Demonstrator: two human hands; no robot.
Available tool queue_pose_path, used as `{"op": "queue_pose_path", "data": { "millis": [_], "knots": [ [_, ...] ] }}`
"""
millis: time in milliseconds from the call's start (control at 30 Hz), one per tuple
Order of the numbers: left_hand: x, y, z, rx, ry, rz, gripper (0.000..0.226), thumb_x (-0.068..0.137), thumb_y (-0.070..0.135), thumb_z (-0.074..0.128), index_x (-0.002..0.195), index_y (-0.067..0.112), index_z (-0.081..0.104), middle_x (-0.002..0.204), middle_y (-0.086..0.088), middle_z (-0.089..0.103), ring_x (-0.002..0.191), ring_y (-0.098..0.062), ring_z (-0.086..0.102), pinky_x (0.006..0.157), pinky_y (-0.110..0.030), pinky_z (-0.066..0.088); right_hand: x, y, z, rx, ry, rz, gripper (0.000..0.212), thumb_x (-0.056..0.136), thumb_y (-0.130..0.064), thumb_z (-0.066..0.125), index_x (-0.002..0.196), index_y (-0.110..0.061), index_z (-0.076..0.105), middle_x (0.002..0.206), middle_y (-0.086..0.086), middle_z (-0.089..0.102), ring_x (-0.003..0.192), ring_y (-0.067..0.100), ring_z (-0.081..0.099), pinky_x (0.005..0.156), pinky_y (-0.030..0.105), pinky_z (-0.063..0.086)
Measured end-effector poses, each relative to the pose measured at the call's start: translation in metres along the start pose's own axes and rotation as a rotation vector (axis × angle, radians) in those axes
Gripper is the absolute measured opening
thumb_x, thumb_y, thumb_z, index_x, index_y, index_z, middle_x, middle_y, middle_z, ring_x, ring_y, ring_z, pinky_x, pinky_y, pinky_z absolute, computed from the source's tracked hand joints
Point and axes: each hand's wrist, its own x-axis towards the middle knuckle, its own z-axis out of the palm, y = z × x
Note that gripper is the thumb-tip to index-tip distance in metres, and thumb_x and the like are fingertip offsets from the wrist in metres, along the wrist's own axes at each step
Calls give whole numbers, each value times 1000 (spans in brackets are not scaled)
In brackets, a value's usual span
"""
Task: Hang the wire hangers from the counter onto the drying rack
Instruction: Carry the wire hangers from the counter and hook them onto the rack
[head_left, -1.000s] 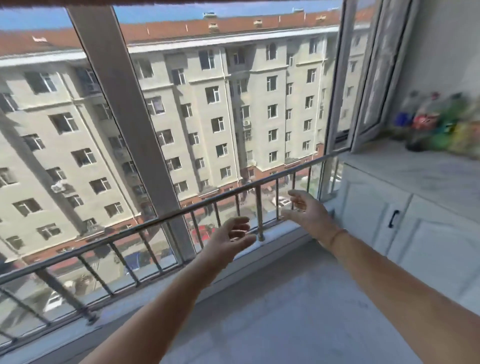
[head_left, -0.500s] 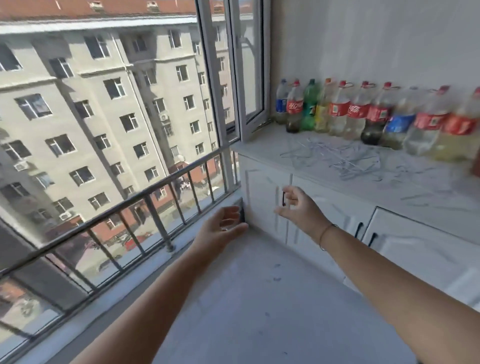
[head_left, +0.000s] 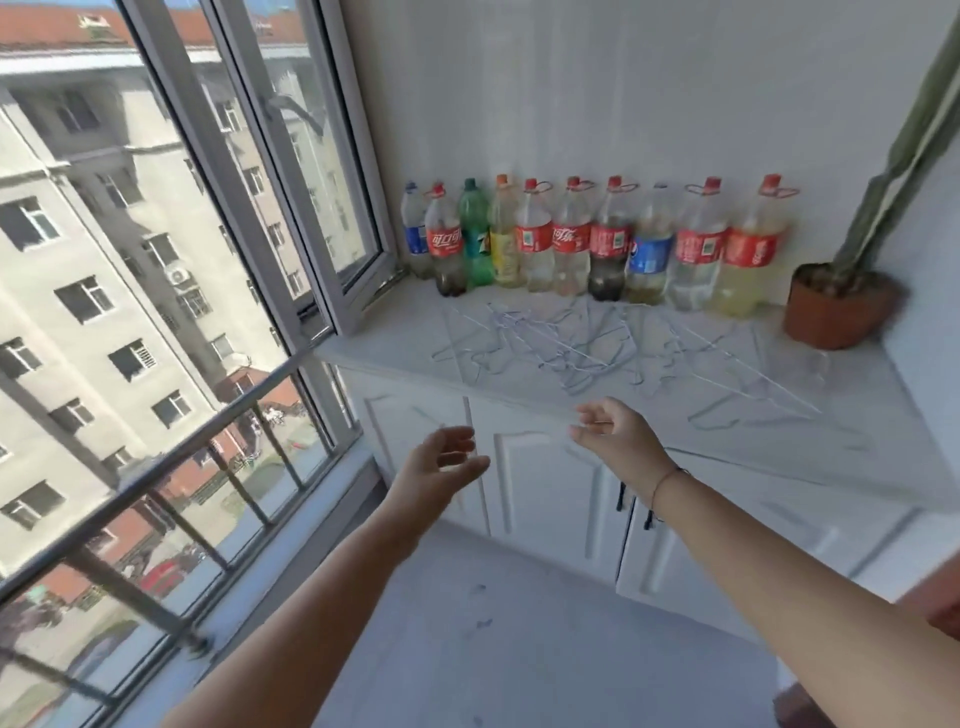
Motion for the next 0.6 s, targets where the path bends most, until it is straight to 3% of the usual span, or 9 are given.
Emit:
{"op": "queue_pose_path", "data": {
  "millis": [133,233,400,600],
  "knots": [
    [74,-2,-7,21,-21,9,37,84,14,68,119,16,56,109,-1,62,102,-13,58,76,-10,46,67,1,1,5,30,26,25,81,-9,67,105,-8,61,96,6,60,89,17,57,81,24,45],
    [126,-4,-15,16,-28,-5,33,84,12,67,115,16,56,105,-1,61,99,-14,58,71,-9,47,109,5,6,3,57,51,25,81,-8,66,106,-5,62,96,7,62,88,16,57,74,16,44],
    [204,-12,-23,59,-32,-46,31,84,15,67,114,16,57,101,1,63,91,-8,59,65,-6,45,170,15,14,-8,71,90,24,83,-10,65,105,-3,64,98,9,66,86,16,58,70,16,45],
    [283,-26,-12,59,-40,-104,29,85,18,66,113,17,59,100,2,64,90,-3,58,67,-7,42,252,35,16,12,53,140,15,82,-10,65,97,-8,65,91,7,65,83,17,59,73,24,47]
  ]
}}
